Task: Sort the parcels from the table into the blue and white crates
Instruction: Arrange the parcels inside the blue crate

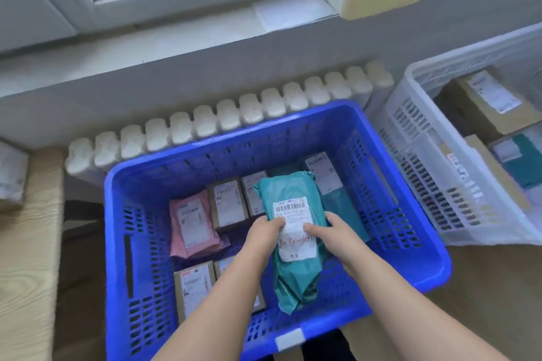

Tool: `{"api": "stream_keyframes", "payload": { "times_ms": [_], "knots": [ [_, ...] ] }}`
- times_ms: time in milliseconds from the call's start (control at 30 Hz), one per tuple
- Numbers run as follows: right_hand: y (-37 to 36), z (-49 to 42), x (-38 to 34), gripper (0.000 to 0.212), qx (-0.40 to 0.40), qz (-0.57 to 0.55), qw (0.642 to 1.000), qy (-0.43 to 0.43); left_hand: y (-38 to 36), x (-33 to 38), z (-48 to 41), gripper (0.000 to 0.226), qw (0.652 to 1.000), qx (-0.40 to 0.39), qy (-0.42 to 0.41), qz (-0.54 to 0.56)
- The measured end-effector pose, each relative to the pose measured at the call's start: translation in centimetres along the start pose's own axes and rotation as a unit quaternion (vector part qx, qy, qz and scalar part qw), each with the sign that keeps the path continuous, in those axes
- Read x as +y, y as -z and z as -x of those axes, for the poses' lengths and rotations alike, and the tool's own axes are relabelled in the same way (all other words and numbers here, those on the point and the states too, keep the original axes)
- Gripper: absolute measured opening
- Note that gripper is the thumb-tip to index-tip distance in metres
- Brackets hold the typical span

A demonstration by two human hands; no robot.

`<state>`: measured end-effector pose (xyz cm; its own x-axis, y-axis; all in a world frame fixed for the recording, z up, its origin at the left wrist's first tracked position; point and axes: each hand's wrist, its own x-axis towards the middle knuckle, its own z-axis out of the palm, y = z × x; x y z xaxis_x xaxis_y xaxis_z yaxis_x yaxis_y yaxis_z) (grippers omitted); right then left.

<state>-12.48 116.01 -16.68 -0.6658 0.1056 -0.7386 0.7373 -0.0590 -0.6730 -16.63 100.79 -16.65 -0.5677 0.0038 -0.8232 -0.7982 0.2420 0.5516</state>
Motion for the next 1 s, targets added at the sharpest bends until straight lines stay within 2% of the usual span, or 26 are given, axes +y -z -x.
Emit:
{"api": "stream_keyframes", "payload": {
  "times_ms": [333, 467, 633, 767, 867, 933, 1000],
  "knots": [
    [3.0, -13.1, 0.9, 0.031, -0.037, 0.109, 0.993, -0.023, -4.3, -0.7, -11.1, 0.019, 0.998, 0.048, -0.019, -0.035],
    [3.2, -16.8, 0.9, 0.032, -0.028, 0.132, 0.991, -0.010, -5.1, -0.9, -14.8, 0.034, 0.994, 0.052, -0.044, -0.082],
    [3.2, -19.6, 1.3, 0.032, -0.012, 0.202, 0.979, 0.025, -5.8, -1.4, -17.9, 0.033, 0.975, 0.098, -0.092, -0.174],
    [3.3, -21.4, 1.8, 0.047, 0.048, 0.314, 0.946, 0.068, -6.1, -1.5, -18.5, 0.041, 0.947, 0.144, -0.124, -0.259],
    [3.8, -21.5, 1.8, 0.068, 0.063, 0.382, 0.914, 0.121, -5.9, -1.7, -18.0, 0.065, 0.906, 0.180, -0.180, -0.340],
    [4.2, -20.8, 1.6, 0.083, 0.044, 0.470, 0.860, 0.193, -5.7, -2.2, -17.8, 0.082, 0.884, 0.186, -0.217, -0.371],
    [4.5, -20.4, 1.5, 0.094, 0.003, 0.571, 0.783, 0.247, -5.4, -2.4, -17.8, 0.092, 0.853, 0.178, -0.243, -0.427]
  ]
}}
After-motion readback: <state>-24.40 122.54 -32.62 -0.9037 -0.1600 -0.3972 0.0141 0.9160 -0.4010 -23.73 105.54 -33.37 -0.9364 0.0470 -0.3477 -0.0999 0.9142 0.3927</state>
